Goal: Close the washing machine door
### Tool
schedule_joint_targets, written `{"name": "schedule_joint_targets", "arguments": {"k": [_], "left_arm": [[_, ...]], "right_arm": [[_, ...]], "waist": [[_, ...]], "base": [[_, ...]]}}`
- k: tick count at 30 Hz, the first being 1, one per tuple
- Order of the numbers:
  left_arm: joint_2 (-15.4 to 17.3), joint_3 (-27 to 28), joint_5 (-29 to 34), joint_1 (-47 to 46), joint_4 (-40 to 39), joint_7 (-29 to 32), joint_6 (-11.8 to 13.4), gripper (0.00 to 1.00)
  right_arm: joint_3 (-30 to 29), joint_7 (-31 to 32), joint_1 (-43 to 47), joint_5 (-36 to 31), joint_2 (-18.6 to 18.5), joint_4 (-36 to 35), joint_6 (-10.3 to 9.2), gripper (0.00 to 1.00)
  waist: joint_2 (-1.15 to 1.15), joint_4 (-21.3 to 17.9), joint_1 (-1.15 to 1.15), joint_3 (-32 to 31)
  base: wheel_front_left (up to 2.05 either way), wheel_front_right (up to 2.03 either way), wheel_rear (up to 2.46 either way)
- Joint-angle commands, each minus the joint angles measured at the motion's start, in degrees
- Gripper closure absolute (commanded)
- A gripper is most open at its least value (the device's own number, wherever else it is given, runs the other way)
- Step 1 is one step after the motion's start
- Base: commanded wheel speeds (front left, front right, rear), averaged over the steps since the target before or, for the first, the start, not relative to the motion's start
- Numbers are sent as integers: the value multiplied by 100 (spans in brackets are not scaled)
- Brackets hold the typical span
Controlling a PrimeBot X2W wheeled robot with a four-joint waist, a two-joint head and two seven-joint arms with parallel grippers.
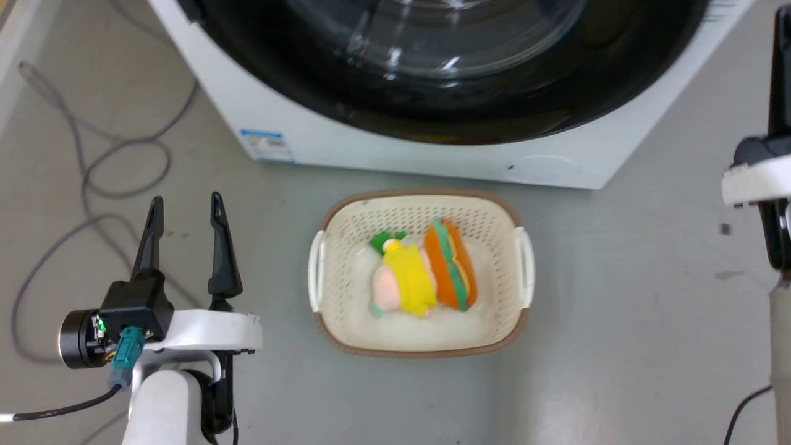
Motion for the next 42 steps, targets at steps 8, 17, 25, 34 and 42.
{"name": "schedule_joint_targets", "arguments": {"k": [8,17,25,34,42], "left_arm": [[36,107,160,283,62,-25,-79,0],[58,140,228,635,107,-25,-109,0],[54,117,223,991,194,-25,-164,0],[18,17,124,1205,305,0,-235,100],[9,10,135,1210,275,60,-240,100]], "right_arm": [[-253,-26,1010,53,519,-963,-5,0],[19,-26,2013,103,810,-974,-5,0],[96,-26,2747,145,958,-546,-5,0],[298,0,3370,480,961,-505,0,100],[313,55,3385,446,963,-549,0,100]], "waist": [[0,-563,0,-577],[0,-777,0,-1073],[0,-837,0,-1494],[0,-839,0,-1786],[0,-829,0,-1796]], "base": [[0,0,0],[0,0,0],[0,0,0],[0,0,0],[0,0,0]]}}
